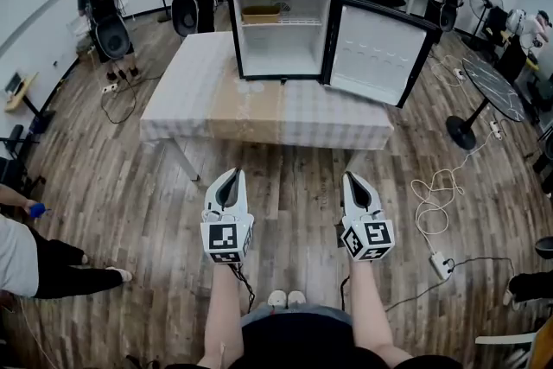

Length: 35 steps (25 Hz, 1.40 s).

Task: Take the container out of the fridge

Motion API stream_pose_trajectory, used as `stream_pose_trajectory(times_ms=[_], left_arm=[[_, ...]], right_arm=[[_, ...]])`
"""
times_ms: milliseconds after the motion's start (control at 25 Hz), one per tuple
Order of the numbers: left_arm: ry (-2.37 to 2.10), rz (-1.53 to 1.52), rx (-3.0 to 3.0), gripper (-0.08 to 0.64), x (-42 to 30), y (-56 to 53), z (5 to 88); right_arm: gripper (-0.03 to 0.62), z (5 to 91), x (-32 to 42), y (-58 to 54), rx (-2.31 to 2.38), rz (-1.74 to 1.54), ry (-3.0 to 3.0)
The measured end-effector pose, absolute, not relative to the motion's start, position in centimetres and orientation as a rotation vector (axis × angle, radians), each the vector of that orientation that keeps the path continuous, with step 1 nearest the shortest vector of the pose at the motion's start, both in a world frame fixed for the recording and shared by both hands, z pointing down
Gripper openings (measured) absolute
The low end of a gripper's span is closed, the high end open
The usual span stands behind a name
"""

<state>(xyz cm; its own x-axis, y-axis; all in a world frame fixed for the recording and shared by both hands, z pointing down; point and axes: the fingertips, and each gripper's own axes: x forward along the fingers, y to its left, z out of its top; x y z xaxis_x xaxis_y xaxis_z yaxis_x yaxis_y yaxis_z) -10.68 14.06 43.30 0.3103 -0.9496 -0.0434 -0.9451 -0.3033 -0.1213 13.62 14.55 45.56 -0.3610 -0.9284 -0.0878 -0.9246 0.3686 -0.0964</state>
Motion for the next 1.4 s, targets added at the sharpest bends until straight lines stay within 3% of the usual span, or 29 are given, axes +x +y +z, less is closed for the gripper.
stream_pose_trajectory(times_ms=[440, 840, 1400], left_arm=[[1.82, -0.071, -2.451, 0.014, -10.6, 14.4, 44.4], [1.828, -0.065, -2.447, 0.168, -9.1, 15.3, 45.6], [1.887, -0.024, -2.429, 0.23, -9.4, 11.0, 46.1]], right_arm=[[0.005, 46.5, 14.3, 14.8, -1.701, -0.065, 2.493], [0.005, 47.3, 15.6, 14.4, -1.659, -0.077, 2.489], [0.005, 48.2, 17.5, 8.6, -1.69, -0.082, 2.485]])
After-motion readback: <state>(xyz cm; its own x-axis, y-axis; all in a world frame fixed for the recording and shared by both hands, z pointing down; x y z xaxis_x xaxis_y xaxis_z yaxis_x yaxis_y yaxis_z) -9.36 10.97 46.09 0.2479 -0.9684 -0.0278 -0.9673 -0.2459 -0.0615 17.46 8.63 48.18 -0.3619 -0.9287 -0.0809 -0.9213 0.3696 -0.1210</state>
